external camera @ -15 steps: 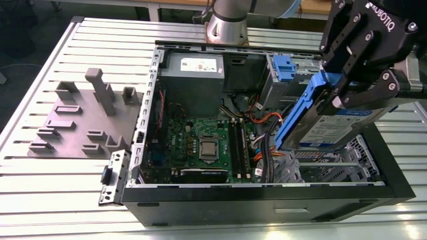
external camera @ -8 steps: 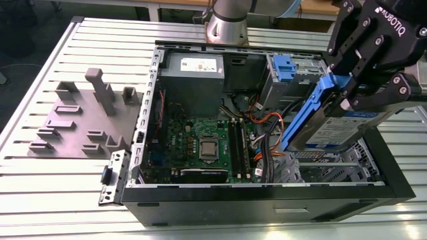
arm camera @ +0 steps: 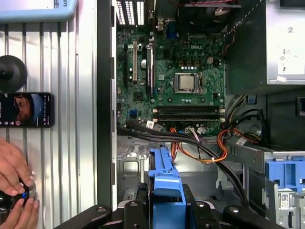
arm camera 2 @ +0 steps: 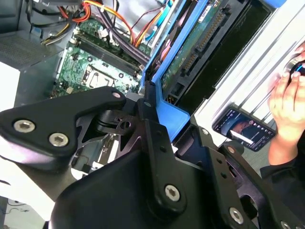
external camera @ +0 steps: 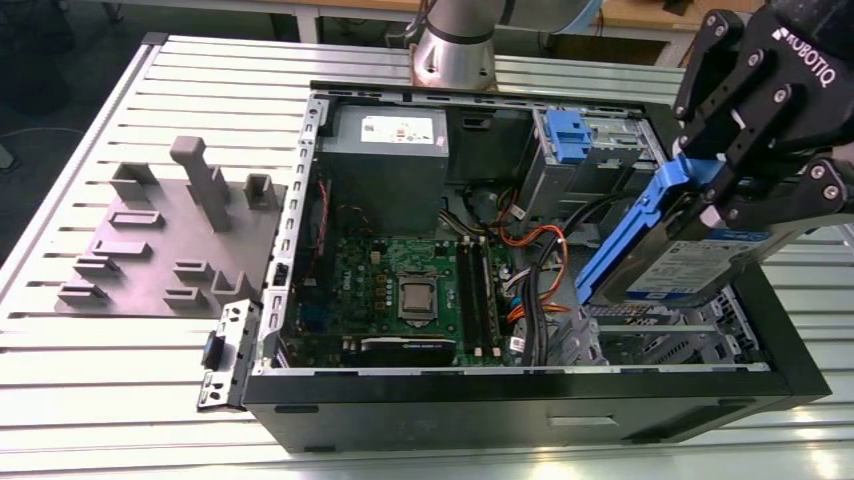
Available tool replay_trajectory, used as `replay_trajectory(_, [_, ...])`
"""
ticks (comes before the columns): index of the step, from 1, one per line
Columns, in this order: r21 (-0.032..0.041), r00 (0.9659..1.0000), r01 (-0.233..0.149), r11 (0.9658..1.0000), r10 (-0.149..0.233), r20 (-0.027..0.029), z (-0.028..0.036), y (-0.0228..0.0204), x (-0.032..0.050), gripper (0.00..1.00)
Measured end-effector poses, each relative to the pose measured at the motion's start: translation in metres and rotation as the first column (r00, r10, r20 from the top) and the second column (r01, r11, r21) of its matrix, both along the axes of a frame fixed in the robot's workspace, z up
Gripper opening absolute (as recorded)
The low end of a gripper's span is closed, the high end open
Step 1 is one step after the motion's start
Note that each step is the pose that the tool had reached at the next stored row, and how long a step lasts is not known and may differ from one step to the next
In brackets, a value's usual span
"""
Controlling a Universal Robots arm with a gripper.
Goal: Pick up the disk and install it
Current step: 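Insert the disk into the insertion slot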
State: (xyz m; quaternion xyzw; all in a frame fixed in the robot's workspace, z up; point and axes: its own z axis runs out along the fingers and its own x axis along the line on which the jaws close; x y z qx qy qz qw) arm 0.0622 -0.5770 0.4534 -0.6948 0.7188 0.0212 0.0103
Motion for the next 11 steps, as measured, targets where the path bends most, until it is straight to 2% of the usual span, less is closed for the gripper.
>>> replay_trajectory(5, [0.0000, 1.0000, 0.000, 1.0000, 0.000, 0.0000, -0.0019, -0.0003, 0.0089, 0.36])
replay_trajectory(11, [0.0000, 1.0000, 0.000, 1.0000, 0.000, 0.0003, -0.0040, -0.0008, 0.0119, 0.36])
